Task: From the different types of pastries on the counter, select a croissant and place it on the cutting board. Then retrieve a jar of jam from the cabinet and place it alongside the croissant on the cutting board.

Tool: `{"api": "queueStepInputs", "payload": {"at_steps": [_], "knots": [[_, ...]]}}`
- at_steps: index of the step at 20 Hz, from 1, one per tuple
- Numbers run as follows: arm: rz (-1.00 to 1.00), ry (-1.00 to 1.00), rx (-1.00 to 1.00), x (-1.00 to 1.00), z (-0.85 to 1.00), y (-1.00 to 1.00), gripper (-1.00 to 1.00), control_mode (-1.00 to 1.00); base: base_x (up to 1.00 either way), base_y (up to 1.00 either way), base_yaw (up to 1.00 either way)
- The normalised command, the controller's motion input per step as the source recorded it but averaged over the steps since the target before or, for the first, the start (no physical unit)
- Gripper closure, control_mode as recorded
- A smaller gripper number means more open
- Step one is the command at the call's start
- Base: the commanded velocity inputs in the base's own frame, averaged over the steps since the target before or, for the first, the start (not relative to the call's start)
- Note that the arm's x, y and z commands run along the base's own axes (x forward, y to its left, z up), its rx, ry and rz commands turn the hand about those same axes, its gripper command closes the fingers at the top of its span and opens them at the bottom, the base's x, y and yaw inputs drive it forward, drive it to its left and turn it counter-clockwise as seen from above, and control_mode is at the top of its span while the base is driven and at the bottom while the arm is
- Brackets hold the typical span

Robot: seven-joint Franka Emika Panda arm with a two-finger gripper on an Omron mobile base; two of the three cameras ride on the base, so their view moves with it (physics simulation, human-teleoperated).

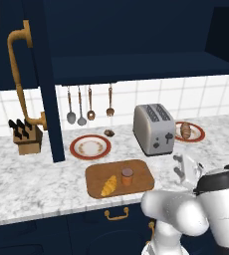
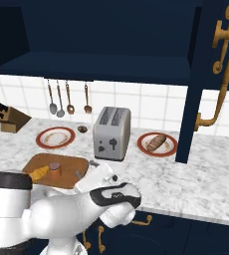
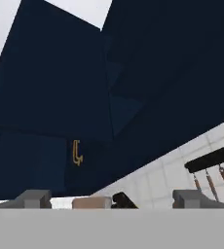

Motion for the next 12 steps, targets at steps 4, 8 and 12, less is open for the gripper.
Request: {"api": "queueStepInputs", "payload": {"at_steps": [4, 8, 12], "knots": [[-0.46, 0.16, 0.43, -0.94, 1.00, -0.54, -1.00, -1.00, 0.00, 0.00, 0.00], [-0.44, 0.28, 0.44, -0.81, 1.00, -0.37, -1.00, -1.00, 0.00, 0.00, 0.00], [-0.39, 0.43, 0.42, -0.60, 1.00, -0.18, -1.00, -1.00, 0.00, 0.00, 0.00]]}}
